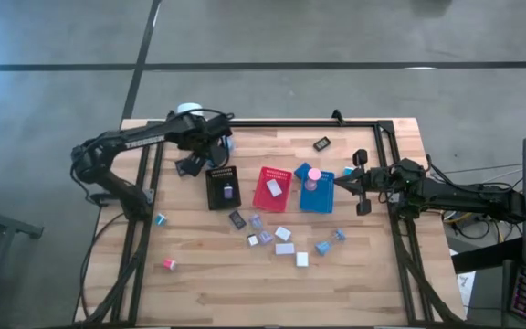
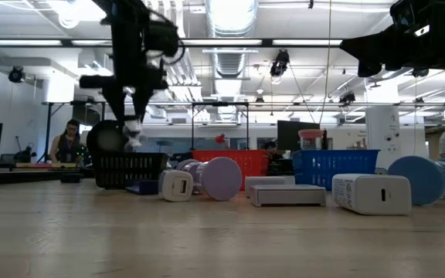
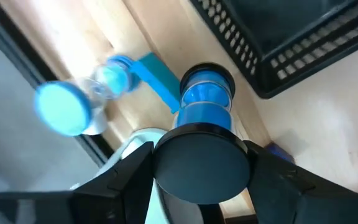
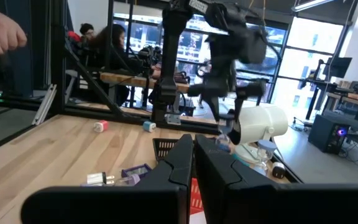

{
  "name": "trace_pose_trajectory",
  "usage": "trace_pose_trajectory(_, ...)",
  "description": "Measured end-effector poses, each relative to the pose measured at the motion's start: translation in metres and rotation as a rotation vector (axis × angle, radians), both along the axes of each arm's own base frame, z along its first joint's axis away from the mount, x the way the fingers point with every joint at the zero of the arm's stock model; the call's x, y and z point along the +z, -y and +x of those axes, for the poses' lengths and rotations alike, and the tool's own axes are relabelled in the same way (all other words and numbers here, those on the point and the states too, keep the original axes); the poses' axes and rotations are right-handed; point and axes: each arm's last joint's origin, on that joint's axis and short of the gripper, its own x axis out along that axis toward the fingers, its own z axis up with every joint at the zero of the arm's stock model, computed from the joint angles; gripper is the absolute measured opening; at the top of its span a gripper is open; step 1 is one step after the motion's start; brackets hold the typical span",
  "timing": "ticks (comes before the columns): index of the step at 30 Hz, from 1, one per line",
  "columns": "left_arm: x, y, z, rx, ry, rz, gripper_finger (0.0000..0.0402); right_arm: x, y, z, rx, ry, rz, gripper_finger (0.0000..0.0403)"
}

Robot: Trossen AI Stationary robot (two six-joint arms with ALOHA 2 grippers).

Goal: Pick & Place Office items
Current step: Put the black hourglass into the blue bin

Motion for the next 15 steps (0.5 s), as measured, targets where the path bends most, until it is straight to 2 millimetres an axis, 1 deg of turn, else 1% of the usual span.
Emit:
trace_pose_trajectory(4,0.029,0.018,-0.004,0.022,0.093,0.026,0.0214,0.000,0.000,0.000,0.001,0.000,0.006,0.0013)
trace_pose_trajectory(8,0.059,0.040,-0.012,0.128,0.292,0.049,0.0214,0.000,0.000,0.000,0.002,0.000,0.016,0.0013)
trace_pose_trajectory(10,0.072,0.051,-0.018,0.196,0.427,-0.006,0.0214,0.000,0.000,0.000,0.002,0.001,0.017,0.0013)
trace_pose_trajectory(12,0.083,0.062,-0.026,0.247,0.556,-0.107,0.0214,0.000,0.000,0.000,0.002,0.001,0.019,0.0013)
trace_pose_trajectory(15,0.095,0.077,-0.039,0.263,0.764,-0.246,0.0214,0.000,0.000,0.000,0.002,0.003,0.019,0.0013)
